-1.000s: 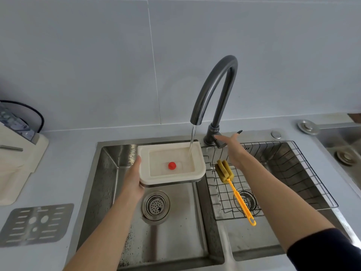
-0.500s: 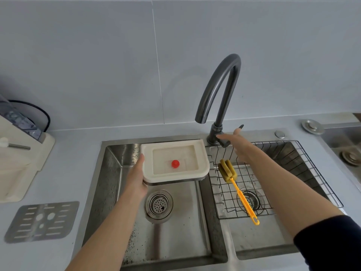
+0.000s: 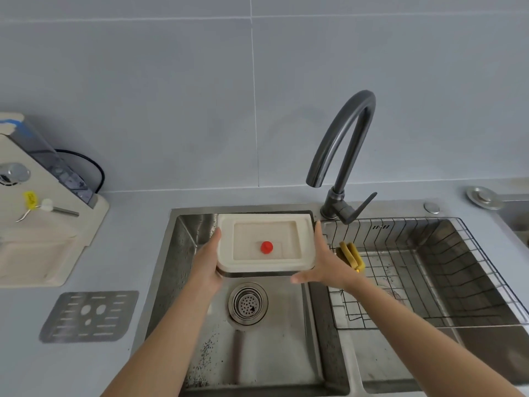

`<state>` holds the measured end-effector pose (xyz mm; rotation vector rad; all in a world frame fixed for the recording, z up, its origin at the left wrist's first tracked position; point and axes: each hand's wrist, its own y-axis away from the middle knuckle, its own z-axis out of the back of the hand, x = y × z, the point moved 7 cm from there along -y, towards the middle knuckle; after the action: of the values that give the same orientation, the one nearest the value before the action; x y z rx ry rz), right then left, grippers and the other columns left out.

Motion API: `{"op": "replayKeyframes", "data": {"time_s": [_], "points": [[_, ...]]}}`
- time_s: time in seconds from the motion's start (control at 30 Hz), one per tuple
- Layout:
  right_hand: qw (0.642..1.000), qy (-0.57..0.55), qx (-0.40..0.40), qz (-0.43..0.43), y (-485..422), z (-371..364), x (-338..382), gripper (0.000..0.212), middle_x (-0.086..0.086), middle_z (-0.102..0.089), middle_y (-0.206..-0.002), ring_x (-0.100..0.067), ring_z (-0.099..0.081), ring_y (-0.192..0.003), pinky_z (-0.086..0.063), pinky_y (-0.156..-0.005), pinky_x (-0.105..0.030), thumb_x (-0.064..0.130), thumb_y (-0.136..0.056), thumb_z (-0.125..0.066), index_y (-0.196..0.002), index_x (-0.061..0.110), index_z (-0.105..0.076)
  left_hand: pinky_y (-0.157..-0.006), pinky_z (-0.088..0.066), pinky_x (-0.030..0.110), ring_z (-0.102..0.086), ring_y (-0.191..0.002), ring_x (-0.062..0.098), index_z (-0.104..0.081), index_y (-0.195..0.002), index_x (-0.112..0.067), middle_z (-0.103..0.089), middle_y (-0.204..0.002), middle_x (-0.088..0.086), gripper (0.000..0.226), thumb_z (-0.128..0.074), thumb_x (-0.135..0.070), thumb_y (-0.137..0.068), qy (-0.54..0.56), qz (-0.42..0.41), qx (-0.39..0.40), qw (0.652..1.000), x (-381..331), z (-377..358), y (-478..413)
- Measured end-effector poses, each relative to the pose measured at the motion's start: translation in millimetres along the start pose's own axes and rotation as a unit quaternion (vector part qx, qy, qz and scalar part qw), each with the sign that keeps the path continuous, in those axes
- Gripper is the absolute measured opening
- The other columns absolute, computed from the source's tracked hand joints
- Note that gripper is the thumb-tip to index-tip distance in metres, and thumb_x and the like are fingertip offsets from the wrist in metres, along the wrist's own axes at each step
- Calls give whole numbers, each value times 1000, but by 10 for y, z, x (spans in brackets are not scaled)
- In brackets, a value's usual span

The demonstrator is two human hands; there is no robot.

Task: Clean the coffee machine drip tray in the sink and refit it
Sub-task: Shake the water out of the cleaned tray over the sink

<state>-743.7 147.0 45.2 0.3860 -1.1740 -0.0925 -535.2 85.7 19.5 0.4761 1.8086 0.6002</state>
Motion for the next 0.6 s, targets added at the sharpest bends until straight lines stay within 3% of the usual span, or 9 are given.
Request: {"op": "replayKeyframes", "data": {"time_s": [0.03, 0.07, 0.13, 0.17, 0.3, 0.4, 0.6], "points": [[1000, 3, 5, 16, 3, -27, 9, 138, 17, -33, -138, -2, -36, -132, -38, -109, -28, 18, -59, -84, -141, 16, 26, -72, -52, 37, -64, -87, 23, -63, -95, -17, -68, -99, 7, 23, -53, -37, -90, -2, -1, -4, 1000, -16, 26, 8], [999, 7, 9, 34, 12, -54, 38, 136, 19, -37, -133, 6, -39, -127, -36, -111, -31, 12, -60, -84, -141, 17, 26, -72, -52, 37, -64, -88, 23, -63, -96, -17, -68, -99, 7, 24, -53, -37, -90, -6, -2, -6, 1000, -32, 51, 18], [999, 18, 1, 47, 12, -83, 55, 133, 26, -40, -124, 20, -43, -114, -36, -108, -25, 1, -64, -81, -141, 16, 26, -72, -52, 37, -63, -89, 23, -62, -101, -16, -67, -99, 7, 26, -51, -37, -91, -11, -2, 1, 1000, -61, 73, 51], [999, 25, -6, 48, 11, -93, 66, 134, 25, -40, -125, 18, -44, -114, -37, -109, -27, 3, -63, -82, -141, 16, 27, -72, -52, 36, -63, -89, 23, -62, -103, -15, -67, -99, 7, 27, -50, -37, -92, -11, -2, 6, 1000, -77, 77, 73], [997, 37, -52, 35, -6, -88, 86, 141, 2, -44, -137, -19, -44, -128, -43, -105, -46, 39, -46, -85, -144, 16, 14, -78, -51, 36, -63, -93, 23, -62, -107, -15, -67, -102, 7, 32, -45, -40, -93, -22, 1, 25, 999, -129, 93, 145], [996, 46, -72, 24, -19, -78, 92, 137, -1, -44, -136, -22, -45, -127, -45, -102, -48, 48, -42, -82, -145, 15, 3, -89, -48, 39, -60, -108, 26, -58, -119, -15, -65, -114, 10, 40, -40, -41, -95, -41, 1, 41, 998, -145, 97, 173], [998, 22, -62, 13, -19, -99, 34, 141, -1, -41, -141, -21, -42, -130, -43, -103, -48, 63, -37, -82, -145, 15, -5, -103, -39, 46, -54, -118, 27, -43, -133, -21, -58, -128, 12, 46, -42, -42, -92, -95, -43, 92, 990, -199, 122, 232]]}}
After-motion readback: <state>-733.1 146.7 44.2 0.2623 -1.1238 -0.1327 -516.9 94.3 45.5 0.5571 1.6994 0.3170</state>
